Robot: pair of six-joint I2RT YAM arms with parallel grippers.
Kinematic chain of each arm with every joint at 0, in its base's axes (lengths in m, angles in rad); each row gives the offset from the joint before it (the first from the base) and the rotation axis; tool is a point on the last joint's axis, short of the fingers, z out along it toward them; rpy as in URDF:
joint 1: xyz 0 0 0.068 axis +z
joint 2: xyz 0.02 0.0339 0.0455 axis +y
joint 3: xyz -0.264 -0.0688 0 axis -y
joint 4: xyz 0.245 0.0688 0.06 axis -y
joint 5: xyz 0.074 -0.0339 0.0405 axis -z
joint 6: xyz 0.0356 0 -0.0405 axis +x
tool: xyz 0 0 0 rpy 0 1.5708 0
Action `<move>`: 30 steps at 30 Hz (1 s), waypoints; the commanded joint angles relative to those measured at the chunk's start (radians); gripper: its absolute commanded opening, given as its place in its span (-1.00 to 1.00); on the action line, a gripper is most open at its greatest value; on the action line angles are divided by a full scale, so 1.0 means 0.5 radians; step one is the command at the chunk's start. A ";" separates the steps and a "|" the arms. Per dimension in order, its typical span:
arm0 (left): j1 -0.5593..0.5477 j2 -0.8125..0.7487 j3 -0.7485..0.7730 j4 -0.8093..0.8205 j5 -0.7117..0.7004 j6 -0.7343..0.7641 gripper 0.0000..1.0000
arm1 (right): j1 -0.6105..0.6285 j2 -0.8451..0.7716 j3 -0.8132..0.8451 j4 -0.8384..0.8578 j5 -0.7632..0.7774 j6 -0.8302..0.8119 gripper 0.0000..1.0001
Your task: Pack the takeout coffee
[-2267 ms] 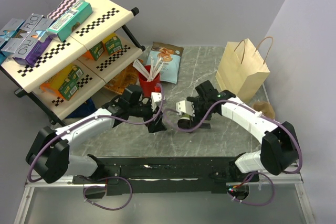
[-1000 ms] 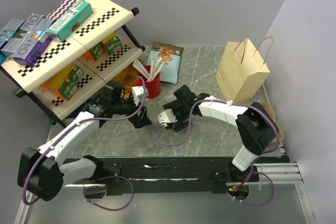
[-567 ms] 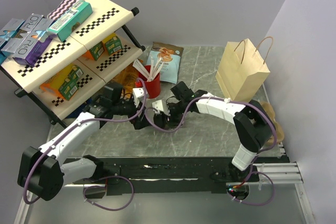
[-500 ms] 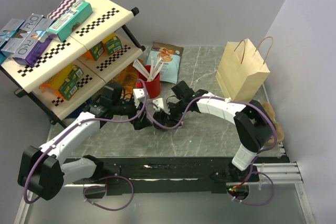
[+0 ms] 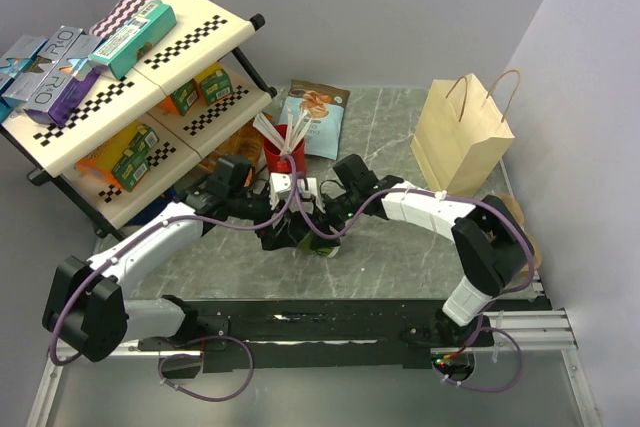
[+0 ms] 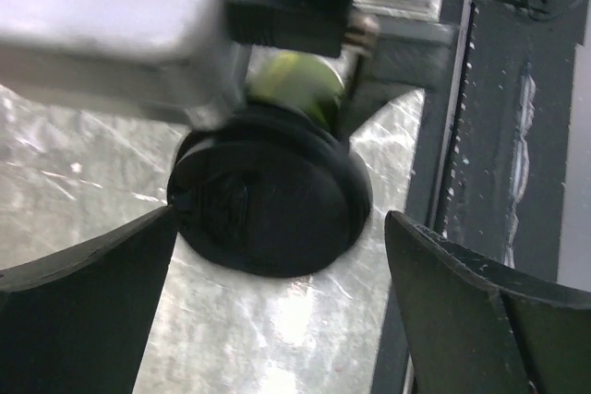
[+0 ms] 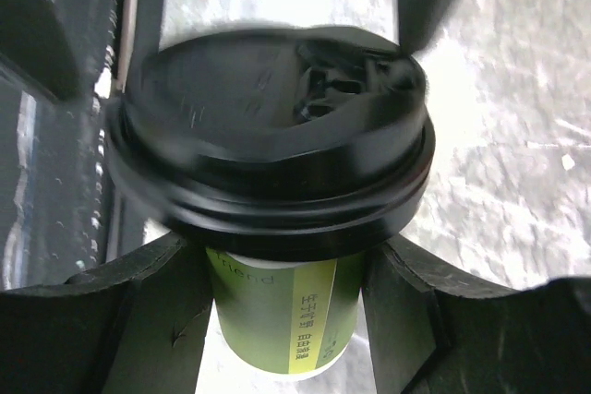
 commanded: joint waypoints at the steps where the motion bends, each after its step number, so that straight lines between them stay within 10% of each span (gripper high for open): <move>1: -0.022 0.084 0.157 -0.053 -0.014 0.008 0.99 | -0.028 -0.133 -0.051 0.406 -0.246 0.233 0.18; 11: -0.022 0.164 0.161 -0.213 -0.076 0.085 0.99 | -0.022 0.036 -0.238 1.183 -0.231 0.506 0.22; 30: -0.089 -0.358 0.029 -0.090 -0.279 0.100 0.89 | -0.025 0.153 -0.195 1.275 -0.203 0.595 0.30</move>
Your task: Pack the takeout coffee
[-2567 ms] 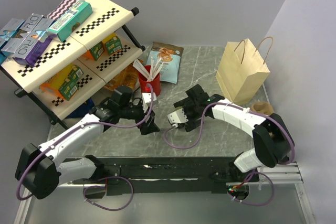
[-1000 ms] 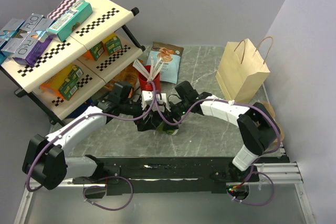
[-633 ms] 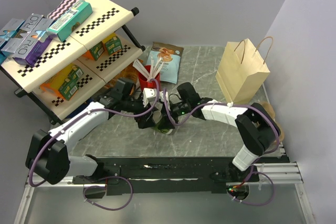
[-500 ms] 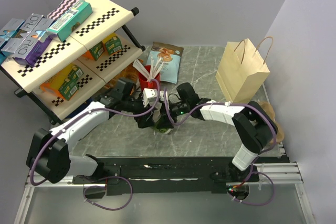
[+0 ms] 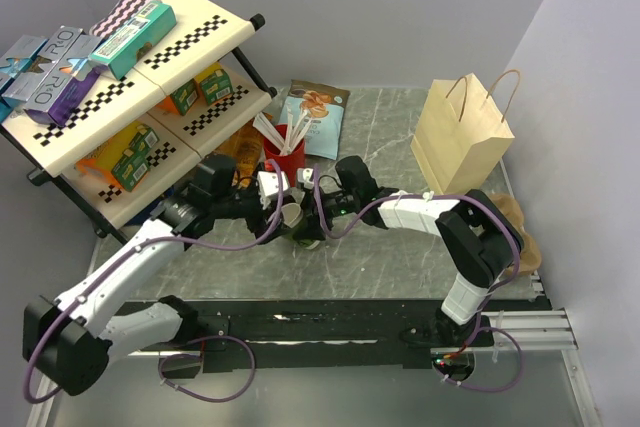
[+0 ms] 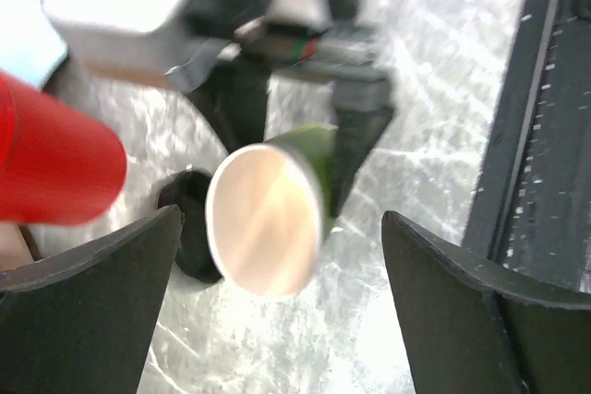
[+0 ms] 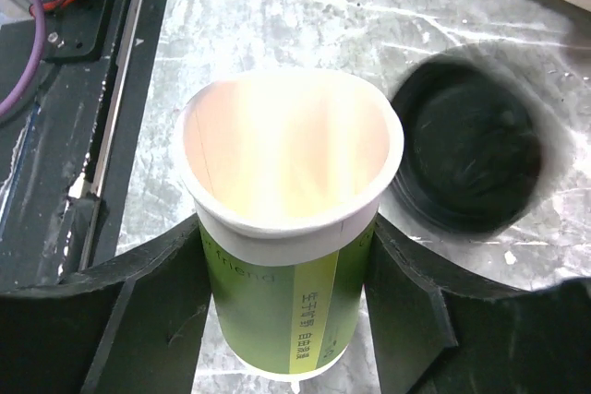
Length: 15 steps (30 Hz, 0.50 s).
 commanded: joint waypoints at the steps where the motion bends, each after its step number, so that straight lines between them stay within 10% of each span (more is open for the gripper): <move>1: -0.064 -0.028 -0.010 -0.135 0.115 0.030 0.86 | -0.009 0.016 0.051 0.135 -0.022 0.054 0.31; 8: -0.123 0.227 -0.020 -0.001 0.099 -0.010 0.62 | -0.012 -0.008 0.060 0.086 -0.019 0.039 0.32; 15: -0.123 0.411 0.063 -0.044 0.118 -0.013 -0.28 | -0.012 -0.024 0.036 0.083 -0.009 0.030 0.38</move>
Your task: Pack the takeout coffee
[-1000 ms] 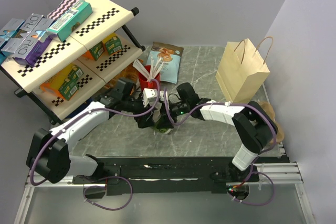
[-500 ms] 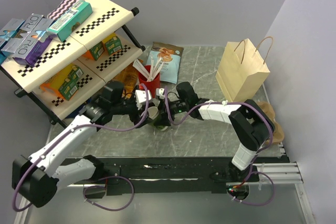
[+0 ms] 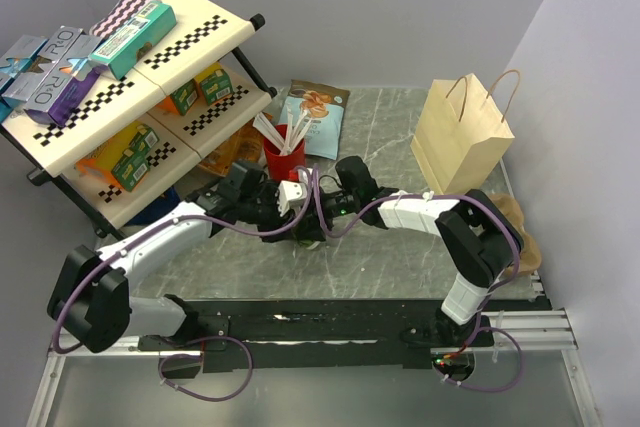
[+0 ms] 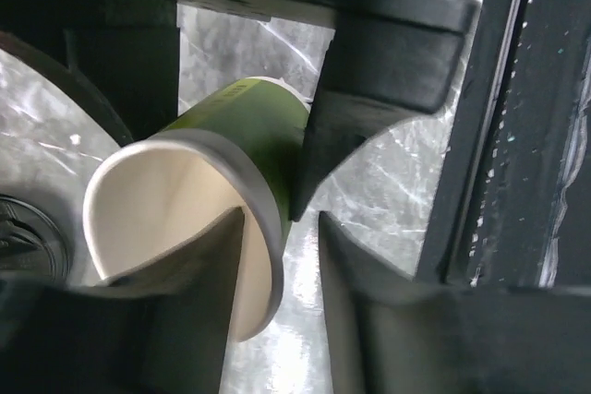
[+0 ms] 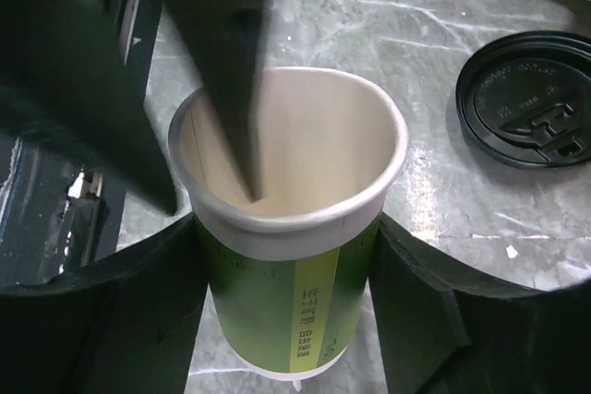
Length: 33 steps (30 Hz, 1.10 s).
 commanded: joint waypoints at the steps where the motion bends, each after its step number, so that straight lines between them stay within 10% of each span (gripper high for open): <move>1: -0.010 0.028 0.107 -0.006 0.063 -0.005 -0.58 | -0.008 -0.021 0.036 0.050 -0.006 -0.001 0.43; 3: -0.016 0.049 0.123 -0.034 0.069 0.011 -0.95 | -0.011 -0.051 0.042 -0.026 0.094 -0.011 0.99; 16: -0.243 0.264 0.423 -0.619 -0.124 0.979 -0.98 | -0.526 -1.088 -0.038 -1.256 0.337 -0.078 1.00; 25: -0.445 0.454 0.537 -0.666 -0.406 1.042 -0.64 | -0.618 -1.383 -0.099 -1.465 0.543 -0.044 1.00; 33: -0.485 0.341 0.512 -0.590 -0.370 0.965 0.18 | -0.655 -1.435 -0.124 -1.481 0.571 -0.004 1.00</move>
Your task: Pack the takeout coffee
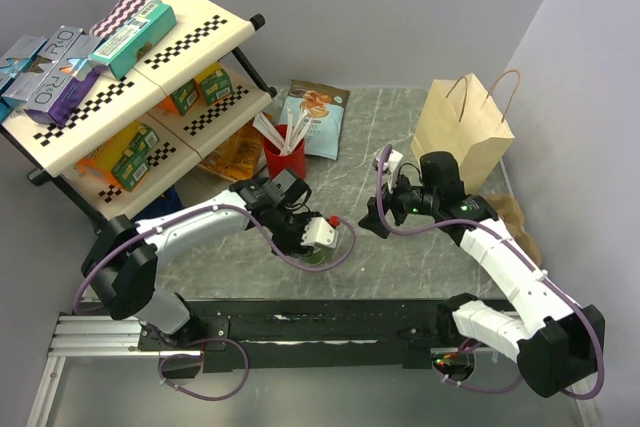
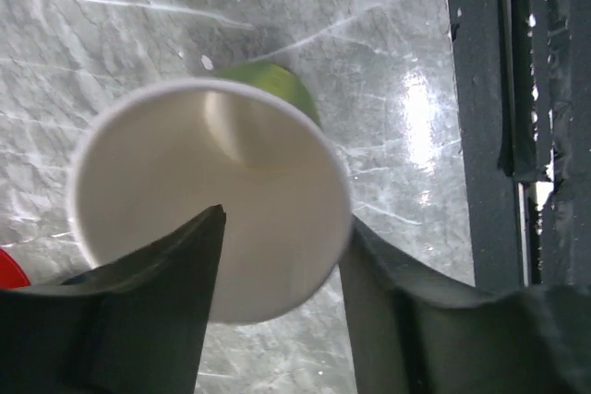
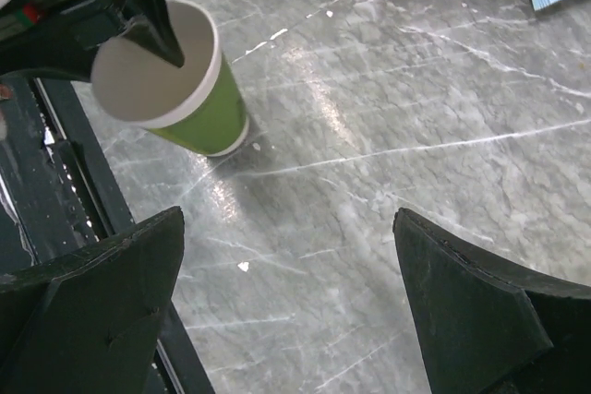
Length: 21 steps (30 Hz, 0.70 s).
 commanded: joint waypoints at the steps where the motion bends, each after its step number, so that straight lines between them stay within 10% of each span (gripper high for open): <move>1: -0.018 -0.138 0.068 0.087 0.061 -0.057 0.27 | -0.027 -0.075 0.002 -0.044 0.023 0.029 1.00; 10: 0.046 -0.328 0.439 0.148 0.224 -0.446 0.67 | -0.030 -0.066 0.125 -0.179 0.010 -0.005 1.00; 21: 0.286 -0.571 -0.110 0.604 0.139 -1.062 0.99 | -0.036 -0.048 0.192 -0.182 -0.039 0.020 1.00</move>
